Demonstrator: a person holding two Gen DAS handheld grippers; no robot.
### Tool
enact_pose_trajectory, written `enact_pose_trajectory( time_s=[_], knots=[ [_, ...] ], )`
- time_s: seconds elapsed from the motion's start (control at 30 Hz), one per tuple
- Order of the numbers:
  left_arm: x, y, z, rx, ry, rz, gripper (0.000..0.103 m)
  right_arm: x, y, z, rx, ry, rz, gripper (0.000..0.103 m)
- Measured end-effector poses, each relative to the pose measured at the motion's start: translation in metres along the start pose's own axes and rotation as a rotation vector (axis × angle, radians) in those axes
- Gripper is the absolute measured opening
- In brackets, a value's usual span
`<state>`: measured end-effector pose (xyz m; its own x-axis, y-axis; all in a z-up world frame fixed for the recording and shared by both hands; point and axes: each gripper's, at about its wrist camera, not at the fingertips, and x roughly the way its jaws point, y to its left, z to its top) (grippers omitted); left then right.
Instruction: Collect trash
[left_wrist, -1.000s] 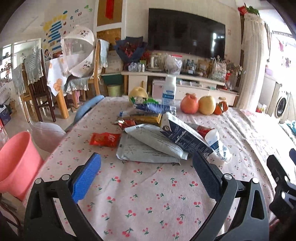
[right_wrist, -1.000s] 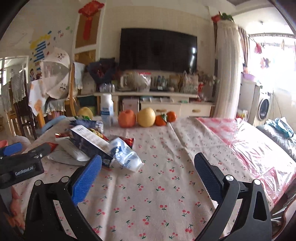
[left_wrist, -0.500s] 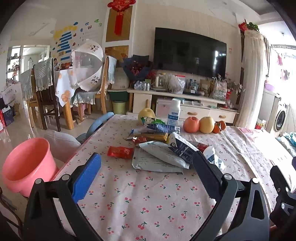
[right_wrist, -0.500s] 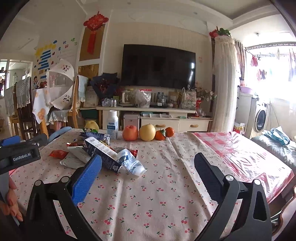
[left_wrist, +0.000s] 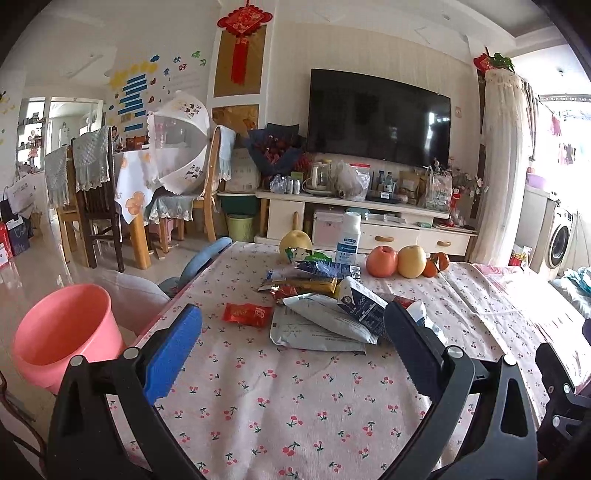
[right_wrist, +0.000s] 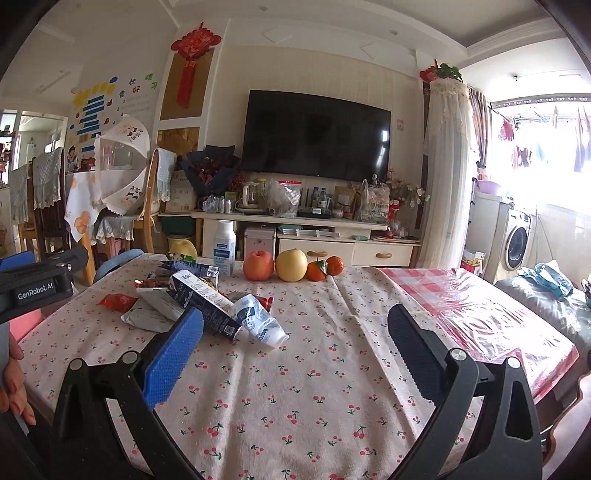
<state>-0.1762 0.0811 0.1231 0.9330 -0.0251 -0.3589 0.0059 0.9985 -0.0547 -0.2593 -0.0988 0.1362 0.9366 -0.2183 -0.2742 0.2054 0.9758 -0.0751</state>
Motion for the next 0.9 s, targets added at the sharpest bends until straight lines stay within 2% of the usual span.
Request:
enact_pose_trajectory(
  time_s=[0.6,0.9],
  knots=[
    [-0.0010,-0.0024,0.0006,0.009,-0.010,0.008,0.099,0.0001,0.0036,0.0005,-0.038,0.016,0.020,0.099],
    [-0.0009,-0.0060,0.0018,0.021,-0.014,0.004,0.099,0.0048,-0.0001,0.0008,-0.009,0.025,0.019,0.099]
  ],
)
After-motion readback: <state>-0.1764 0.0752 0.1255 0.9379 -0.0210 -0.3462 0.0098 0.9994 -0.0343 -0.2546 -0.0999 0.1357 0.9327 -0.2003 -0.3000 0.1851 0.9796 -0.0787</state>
